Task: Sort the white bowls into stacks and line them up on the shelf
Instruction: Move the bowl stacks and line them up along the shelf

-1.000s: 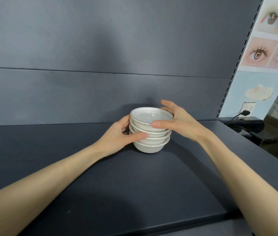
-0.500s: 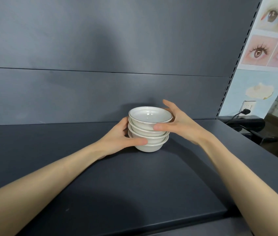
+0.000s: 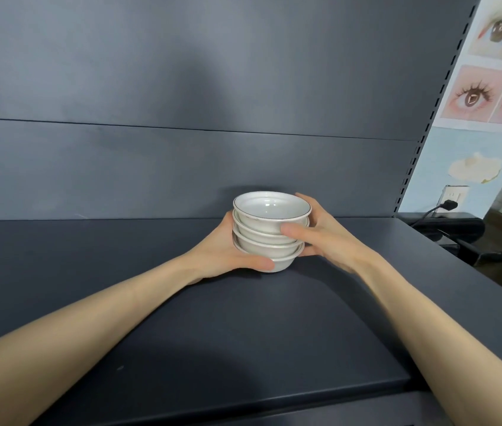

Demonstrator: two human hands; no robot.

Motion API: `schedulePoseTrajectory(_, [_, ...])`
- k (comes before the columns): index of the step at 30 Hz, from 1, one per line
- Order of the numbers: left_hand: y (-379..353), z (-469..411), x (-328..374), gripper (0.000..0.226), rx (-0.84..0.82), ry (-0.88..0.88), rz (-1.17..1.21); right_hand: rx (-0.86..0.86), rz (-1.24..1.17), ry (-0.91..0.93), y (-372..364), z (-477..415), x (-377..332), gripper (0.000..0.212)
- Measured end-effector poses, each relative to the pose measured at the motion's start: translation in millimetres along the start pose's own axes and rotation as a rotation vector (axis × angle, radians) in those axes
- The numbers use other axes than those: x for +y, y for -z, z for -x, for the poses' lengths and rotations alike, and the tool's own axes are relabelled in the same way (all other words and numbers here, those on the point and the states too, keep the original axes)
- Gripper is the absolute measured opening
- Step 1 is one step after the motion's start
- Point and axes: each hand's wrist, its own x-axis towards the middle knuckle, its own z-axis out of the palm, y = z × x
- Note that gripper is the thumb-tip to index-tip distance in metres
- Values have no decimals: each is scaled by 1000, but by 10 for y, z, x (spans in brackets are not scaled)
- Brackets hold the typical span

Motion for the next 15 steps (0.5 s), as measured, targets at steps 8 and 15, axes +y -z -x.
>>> schedulePoseTrajectory(8, [-6,10,0,71,30,12,-3,28,-69,4,-8,22,16,95])
schedulePoseTrajectory(15, [3,-1,-40,73,64,60,-12,7,-106,18,21,22,36,83])
